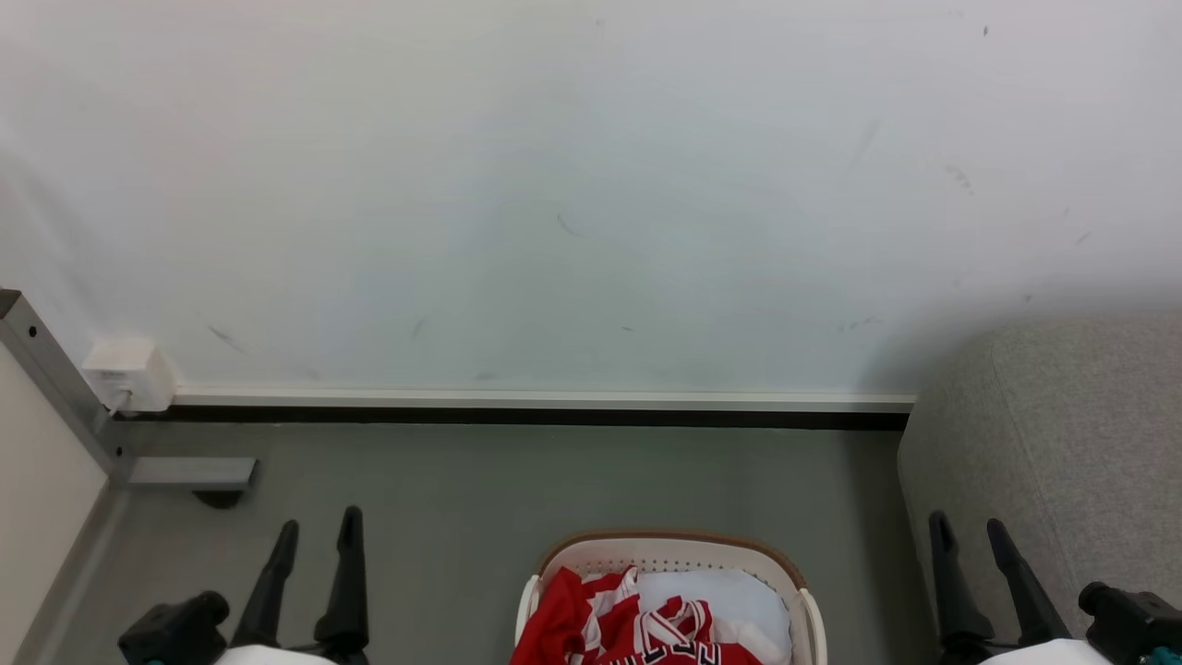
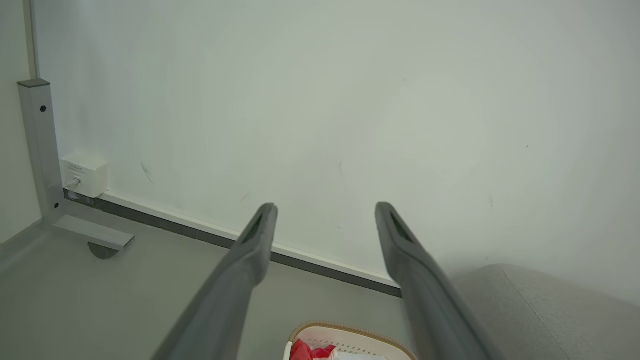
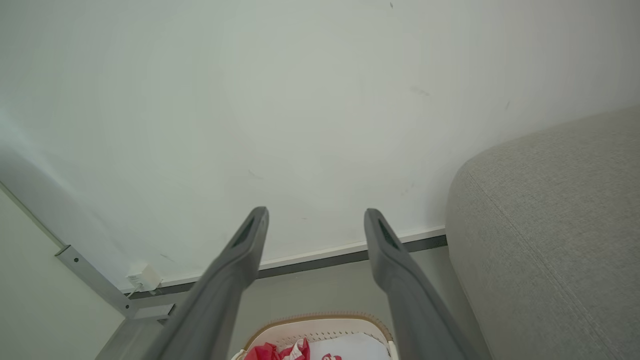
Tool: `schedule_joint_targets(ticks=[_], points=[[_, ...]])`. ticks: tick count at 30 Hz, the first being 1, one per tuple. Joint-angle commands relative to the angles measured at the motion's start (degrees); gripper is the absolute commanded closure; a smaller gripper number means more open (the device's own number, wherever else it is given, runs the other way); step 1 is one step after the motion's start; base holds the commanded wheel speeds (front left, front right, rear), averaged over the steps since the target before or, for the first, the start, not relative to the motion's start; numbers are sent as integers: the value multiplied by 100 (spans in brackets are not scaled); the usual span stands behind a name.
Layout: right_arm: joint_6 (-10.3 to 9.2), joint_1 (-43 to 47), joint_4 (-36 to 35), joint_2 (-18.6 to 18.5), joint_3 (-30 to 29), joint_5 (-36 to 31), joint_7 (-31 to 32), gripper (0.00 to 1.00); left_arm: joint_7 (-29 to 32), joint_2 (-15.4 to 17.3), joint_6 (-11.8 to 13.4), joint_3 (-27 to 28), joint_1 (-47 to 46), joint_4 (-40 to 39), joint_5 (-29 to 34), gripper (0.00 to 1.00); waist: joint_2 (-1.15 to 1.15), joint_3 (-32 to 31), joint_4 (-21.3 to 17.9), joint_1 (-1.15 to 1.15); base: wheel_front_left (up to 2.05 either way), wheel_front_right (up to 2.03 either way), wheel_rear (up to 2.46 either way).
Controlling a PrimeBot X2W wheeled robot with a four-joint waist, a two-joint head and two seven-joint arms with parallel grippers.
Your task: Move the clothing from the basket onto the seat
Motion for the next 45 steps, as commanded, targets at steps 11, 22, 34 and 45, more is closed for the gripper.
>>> schedule_joint_targets(ticks=[11, 22, 34, 45], points=[[-8, 34, 51, 19, 158, -668, -188, 0, -186, 91, 91, -104, 83, -51, 679, 0, 0, -51, -5, 0, 0, 0, 0], [-9, 21, 138, 22, 284, -1130, -329, 0, -329, 87, 96, -159, 145, -51, 1190, 0, 0, -89, -50, 0, 0, 0, 0], [-10, 41, 128, 28, 363, -1638, -471, 0, -465, 86, 110, -206, 194, -72, 1720, 0, 0, -107, -56, 0, 0, 0, 0], [-11, 73, 112, 34, 406, -2066, -579, 0, -570, 52, 122, -208, 244, -83, 2171, 0, 0, -165, -69, 0, 0, 0, 0]])
